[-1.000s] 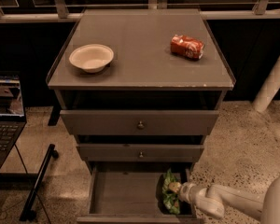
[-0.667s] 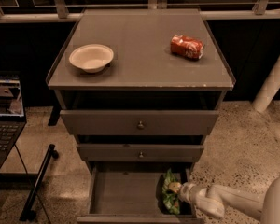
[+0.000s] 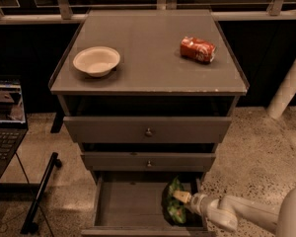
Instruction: Place green rice chip bag into bottom drawer
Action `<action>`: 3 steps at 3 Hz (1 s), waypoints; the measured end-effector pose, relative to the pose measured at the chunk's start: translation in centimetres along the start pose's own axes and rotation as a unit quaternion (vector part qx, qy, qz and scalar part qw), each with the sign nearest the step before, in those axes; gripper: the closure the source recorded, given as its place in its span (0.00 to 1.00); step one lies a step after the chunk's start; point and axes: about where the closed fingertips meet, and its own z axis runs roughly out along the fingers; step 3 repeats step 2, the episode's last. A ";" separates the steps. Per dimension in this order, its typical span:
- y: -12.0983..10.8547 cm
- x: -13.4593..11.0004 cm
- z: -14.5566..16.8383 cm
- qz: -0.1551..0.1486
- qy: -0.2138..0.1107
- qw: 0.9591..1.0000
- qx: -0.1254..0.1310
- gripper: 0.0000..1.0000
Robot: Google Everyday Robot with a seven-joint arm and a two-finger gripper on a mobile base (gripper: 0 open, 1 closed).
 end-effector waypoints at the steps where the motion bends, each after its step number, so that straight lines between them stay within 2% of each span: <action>1: 0.0 0.0 0.0 0.000 0.000 1.000 0.000 0.00; 3: 0.0 0.0 0.0 0.000 0.000 1.000 0.000 0.00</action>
Offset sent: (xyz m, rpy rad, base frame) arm 0.0000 0.0000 0.0000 0.0000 0.0000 0.0000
